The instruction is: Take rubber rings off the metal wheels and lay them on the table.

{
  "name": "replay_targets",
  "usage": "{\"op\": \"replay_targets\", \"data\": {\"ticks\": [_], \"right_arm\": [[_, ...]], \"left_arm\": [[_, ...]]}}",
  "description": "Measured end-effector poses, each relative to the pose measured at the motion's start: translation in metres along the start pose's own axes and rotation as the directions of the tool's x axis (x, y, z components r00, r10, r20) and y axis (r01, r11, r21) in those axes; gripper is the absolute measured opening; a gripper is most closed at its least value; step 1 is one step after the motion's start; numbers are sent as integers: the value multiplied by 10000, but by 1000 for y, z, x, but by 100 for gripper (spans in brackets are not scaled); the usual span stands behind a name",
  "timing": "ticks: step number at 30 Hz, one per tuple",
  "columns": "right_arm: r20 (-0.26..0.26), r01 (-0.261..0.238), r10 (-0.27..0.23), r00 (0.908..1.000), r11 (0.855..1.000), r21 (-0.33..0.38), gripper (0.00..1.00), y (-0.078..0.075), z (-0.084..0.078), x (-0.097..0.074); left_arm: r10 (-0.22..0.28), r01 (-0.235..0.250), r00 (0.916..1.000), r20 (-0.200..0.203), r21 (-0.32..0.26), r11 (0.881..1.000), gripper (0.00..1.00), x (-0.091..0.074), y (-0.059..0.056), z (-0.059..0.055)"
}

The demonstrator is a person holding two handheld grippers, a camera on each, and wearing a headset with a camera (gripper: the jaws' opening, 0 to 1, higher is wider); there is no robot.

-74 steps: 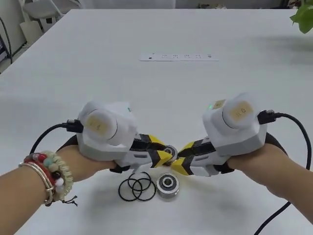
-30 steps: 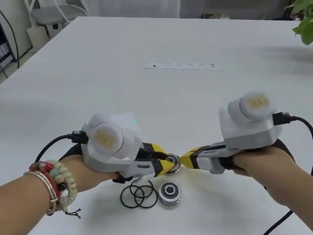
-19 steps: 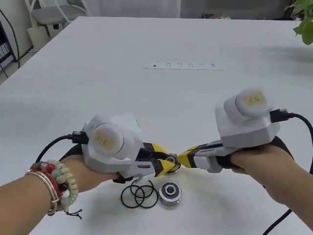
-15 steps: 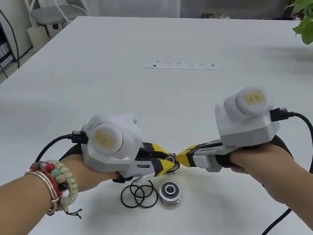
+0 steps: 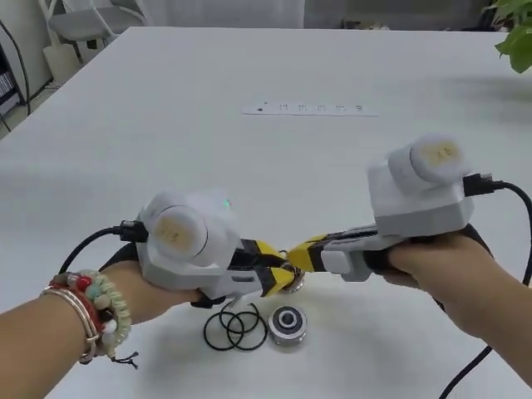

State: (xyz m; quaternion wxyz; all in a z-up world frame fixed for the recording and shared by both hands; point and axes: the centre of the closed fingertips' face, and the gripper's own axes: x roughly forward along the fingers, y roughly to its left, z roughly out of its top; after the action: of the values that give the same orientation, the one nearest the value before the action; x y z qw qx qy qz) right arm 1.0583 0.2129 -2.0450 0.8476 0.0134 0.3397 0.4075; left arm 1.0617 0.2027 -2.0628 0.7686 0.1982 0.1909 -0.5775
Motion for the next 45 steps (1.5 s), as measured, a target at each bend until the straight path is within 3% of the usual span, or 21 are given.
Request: {"op": "replay_targets", "data": {"ticks": [3,6,9,15,19,21,27,31,36,45], "right_arm": [[-35,54,-53,10000,9997,250,0,-4,-2,-2],[-86,157,-155,9998,9995,285,0,-7,-3,-2],[-244,244,-239,9994,9995,218,0,-8,-7,0],[-121,306,-302,9995,9991,300,0,-10,-4,-2],[106,357,-360,9993,9988,329,0,-11,1,-6],[178,392,-398,9990,9986,366,0,-13,3,-7],[449,388,-409,9982,9982,468,0,-12,10,-13],[665,332,-366,9971,9981,512,0,-10,15,-16],[806,263,-304,9963,9984,509,0,-7,20,-18],[934,5,-47,9956,9990,448,0,3,25,-19]], "left_arm": [[36,-36,10000,-37,-53,10000,8,0,0,0],[-63,86,9983,-586,384,9992,8,0,0,1],[-237,268,9975,-666,461,9986,11,-4,-2,3],[-936,992,9926,-777,712,9925,29,-19,-9,5],[-754,837,9940,-792,1069,9907,45,-36,0,14],[-542,673,9948,-860,1579,9852,49,-46,6,21],[-254,304,9991,-341,1541,9876,61,-74,10,41],[-146,162,9998,-118,1492,9887,67,-94,7,45],[-11,8,10000,17,1357,9907,78,-117,2,46],[392,-410,9990,223,905,9951,83,-150,-3,40]]}}
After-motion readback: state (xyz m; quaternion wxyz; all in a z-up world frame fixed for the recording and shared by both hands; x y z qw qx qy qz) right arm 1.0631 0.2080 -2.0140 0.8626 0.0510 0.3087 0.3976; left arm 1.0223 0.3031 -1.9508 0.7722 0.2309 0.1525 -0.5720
